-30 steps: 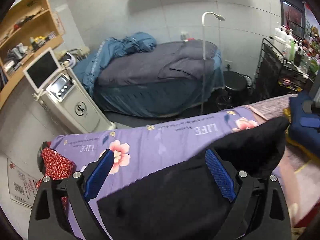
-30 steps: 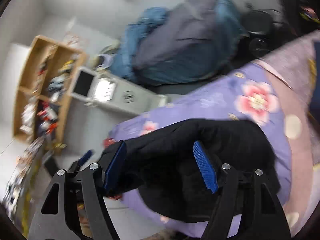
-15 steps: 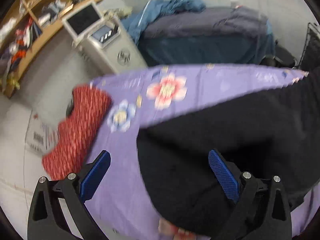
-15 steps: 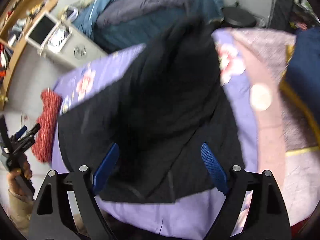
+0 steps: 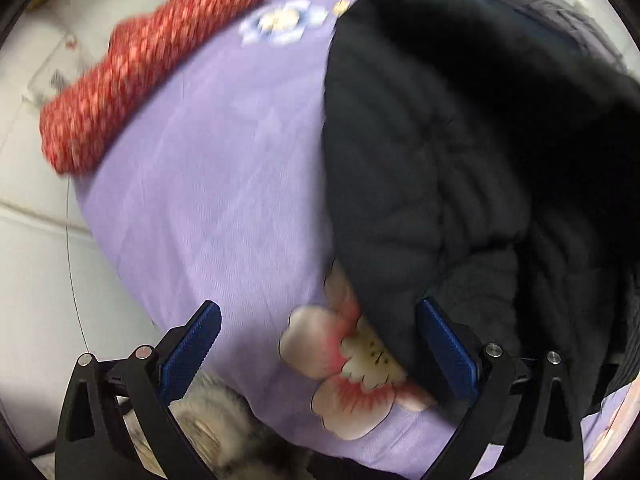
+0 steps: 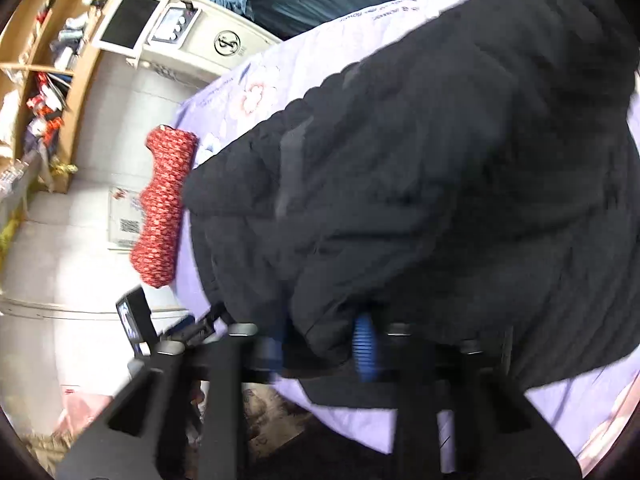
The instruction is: Fold large clothes
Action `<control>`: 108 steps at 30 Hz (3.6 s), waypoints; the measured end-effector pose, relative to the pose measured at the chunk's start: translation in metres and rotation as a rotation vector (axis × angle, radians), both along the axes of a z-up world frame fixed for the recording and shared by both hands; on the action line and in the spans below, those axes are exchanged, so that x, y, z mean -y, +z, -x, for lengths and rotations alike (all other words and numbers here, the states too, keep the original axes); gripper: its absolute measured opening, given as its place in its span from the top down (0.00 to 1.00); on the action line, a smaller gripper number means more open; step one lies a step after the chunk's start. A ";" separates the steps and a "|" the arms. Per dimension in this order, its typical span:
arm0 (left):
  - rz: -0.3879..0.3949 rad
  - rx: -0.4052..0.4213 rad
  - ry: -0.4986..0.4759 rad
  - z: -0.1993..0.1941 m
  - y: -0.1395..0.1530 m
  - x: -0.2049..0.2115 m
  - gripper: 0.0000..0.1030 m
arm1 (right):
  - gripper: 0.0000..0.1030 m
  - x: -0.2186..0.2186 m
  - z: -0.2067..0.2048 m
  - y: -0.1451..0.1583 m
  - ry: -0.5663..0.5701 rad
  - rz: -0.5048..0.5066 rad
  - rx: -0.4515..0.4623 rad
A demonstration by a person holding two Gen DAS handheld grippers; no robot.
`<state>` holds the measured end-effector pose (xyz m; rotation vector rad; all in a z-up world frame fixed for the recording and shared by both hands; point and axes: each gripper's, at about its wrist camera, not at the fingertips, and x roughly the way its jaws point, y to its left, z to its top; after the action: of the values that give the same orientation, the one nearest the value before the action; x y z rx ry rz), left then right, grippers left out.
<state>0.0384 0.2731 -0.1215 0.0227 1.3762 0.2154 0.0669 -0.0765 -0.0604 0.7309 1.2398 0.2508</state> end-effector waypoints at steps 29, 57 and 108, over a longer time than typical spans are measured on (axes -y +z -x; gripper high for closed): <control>-0.029 0.120 -0.283 -0.077 0.031 0.069 0.91 | 0.05 -0.068 0.071 -0.054 0.259 0.573 0.008; 0.095 0.095 -0.428 0.004 0.004 0.104 0.09 | 0.90 0.313 0.141 0.139 -0.853 1.109 -0.064; -0.067 -0.223 -0.791 0.032 -0.004 0.095 0.94 | 0.92 0.035 0.335 -0.020 -0.573 0.346 -0.025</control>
<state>0.0065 0.1784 -0.1252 0.6507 1.4789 -0.4152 -0.2686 -0.1118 -0.0804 0.7539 1.0121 -0.4347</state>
